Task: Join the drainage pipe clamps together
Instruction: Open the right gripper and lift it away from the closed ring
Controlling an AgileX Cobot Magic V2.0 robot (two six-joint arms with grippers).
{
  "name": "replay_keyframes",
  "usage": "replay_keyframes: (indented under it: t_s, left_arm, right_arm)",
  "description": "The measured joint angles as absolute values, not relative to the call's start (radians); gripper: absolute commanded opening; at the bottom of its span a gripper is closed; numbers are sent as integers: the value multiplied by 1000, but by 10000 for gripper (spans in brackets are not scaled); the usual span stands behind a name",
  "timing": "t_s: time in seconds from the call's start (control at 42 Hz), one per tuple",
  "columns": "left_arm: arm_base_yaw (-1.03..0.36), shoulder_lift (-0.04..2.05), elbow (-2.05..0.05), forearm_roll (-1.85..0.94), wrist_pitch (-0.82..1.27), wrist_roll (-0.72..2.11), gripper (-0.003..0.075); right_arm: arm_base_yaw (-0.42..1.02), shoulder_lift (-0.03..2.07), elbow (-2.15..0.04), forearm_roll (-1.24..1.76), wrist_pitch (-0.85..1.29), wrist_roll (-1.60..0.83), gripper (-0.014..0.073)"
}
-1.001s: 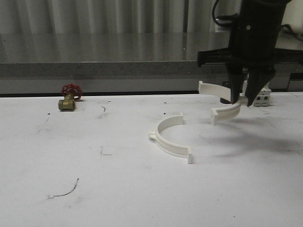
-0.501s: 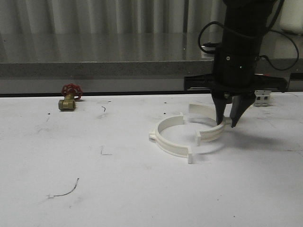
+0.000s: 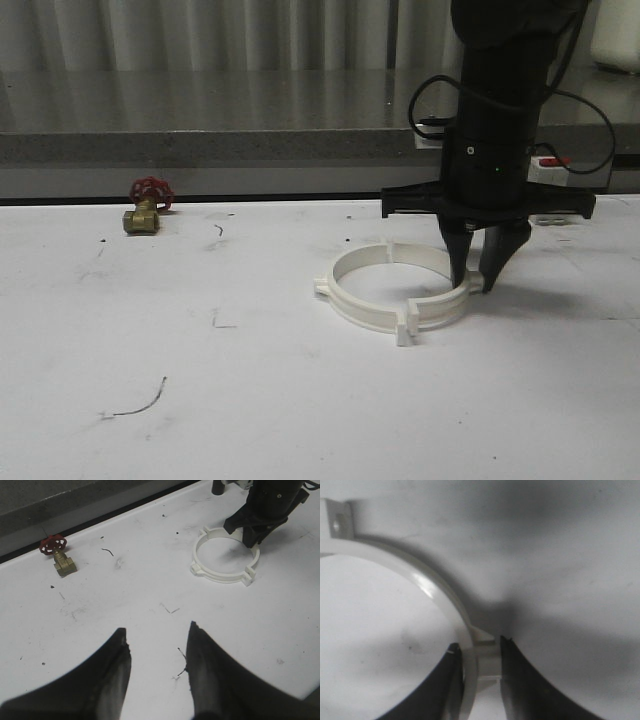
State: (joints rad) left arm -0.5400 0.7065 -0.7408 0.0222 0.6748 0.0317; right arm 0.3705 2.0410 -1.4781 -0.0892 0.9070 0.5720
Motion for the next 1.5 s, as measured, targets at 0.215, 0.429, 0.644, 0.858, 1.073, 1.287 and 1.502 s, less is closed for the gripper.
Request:
replay_keyframes:
  t_s: [0.215, 0.429, 0.644, 0.858, 1.073, 1.287, 1.502]
  left_arm:
    - [-540, 706, -741, 22, 675, 32, 260]
    - [-540, 706, -741, 22, 675, 32, 260]
    - [-540, 706, -741, 22, 675, 32, 260]
    - [-540, 706, -741, 22, 675, 32, 260]
    - [-540, 706, -741, 22, 675, 32, 260]
    - [-540, 706, -741, 22, 675, 32, 260]
    - [-540, 706, -741, 22, 675, 32, 260]
  right_arm:
    - [377, 2041, -1478, -87, 906, 574, 148]
    - [379, 2041, -1478, -87, 906, 574, 148]
    - [385, 2041, -1478, -87, 906, 574, 148]
    - [390, 2041, -1478, -87, 907, 576, 148]
    - [390, 2041, -1478, -86, 909, 576, 186]
    - [390, 2041, -1478, -84, 917, 576, 230]
    - [390, 2043, -1478, -79, 915, 576, 230]
